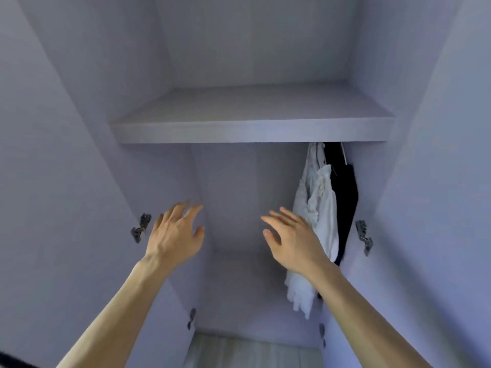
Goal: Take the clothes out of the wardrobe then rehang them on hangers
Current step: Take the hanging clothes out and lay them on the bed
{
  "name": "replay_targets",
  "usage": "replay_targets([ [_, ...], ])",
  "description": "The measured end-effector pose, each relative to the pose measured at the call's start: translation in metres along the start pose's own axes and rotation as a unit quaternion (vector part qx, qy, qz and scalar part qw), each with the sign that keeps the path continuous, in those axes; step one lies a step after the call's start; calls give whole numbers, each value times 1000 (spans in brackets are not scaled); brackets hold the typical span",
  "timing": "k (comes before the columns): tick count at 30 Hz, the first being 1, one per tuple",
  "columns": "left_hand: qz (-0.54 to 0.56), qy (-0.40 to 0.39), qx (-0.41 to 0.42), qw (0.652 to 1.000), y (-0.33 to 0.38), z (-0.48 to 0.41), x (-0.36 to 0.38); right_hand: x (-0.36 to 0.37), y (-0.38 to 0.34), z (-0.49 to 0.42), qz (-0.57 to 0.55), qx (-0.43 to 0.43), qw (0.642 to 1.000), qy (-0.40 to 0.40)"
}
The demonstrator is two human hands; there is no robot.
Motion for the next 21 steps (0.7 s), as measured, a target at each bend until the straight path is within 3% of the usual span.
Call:
replay_targets([
  [7, 3, 9, 113, 994, 42, -60, 21, -18, 49, 26, 29, 108, 993, 37],
  [13, 12, 146, 181, 973, 67, -121, 10, -17, 86, 19, 23, 189, 982, 15],
  [21, -24, 237, 167, 957, 68, -213, -6, -11, 140, -63, -49, 250, 966, -40],
])
Point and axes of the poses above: each hand's wrist, its own z-axis away from the middle knuckle, its own x-axis out of the palm, y = z × x, the point moved 3 cm from there along -z, towards the middle knuckle, and after that the axes turned 1 degree about x, right-handed, at the moved point
